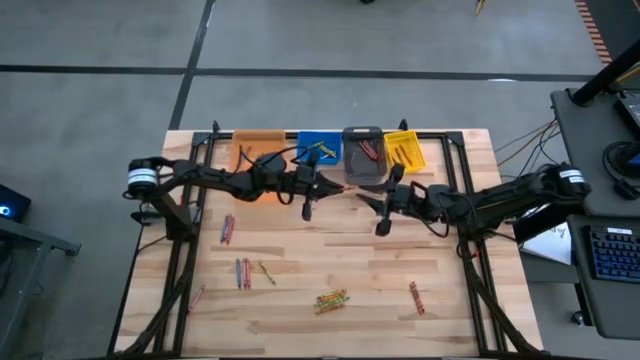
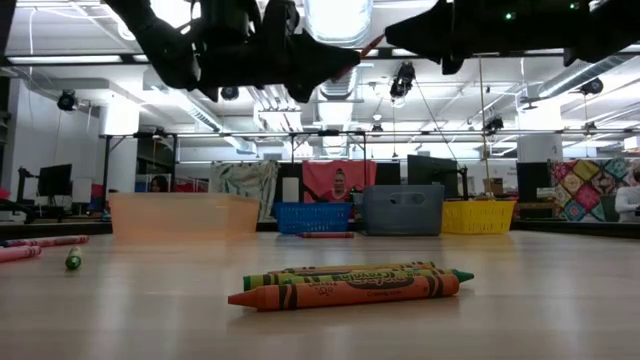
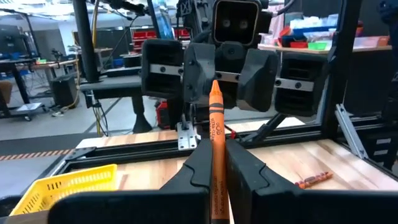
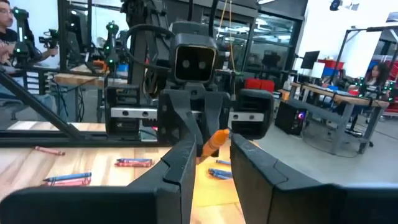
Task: Sort crayons
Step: Put the orange crayon into the yellow bin
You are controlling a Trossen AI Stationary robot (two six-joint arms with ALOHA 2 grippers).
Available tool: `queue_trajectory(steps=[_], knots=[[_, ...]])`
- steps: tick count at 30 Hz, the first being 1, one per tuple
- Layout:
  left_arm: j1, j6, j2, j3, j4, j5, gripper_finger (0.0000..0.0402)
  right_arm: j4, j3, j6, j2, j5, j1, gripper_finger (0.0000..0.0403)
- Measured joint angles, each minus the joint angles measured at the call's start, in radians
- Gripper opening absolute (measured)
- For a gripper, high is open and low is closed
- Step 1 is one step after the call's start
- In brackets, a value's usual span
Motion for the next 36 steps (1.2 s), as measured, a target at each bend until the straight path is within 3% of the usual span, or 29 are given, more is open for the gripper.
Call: queue_trajectory(steps=[4,10,16,36], knots=[[0.0,-0.014,0.009,0.0,0.014,0.0,0.0,0.003,0.022,-0.008,0.031,0.002,0.0,0.0101],[0.0,-0.014,0.01,0.0,0.024,0.0,0.0,0.005,0.054,-0.034,0.055,0.089,0.0,0.0102],[0.0,-0.014,0.01,0.0,0.03,0.0,0.0,0.001,0.072,-0.051,0.062,0.079,-0.006,0.01],[-0.002,-0.012,0.01,0.0,0.037,0.001,0.0,0.011,0.083,-0.066,0.096,0.058,-0.007,0.0028]])
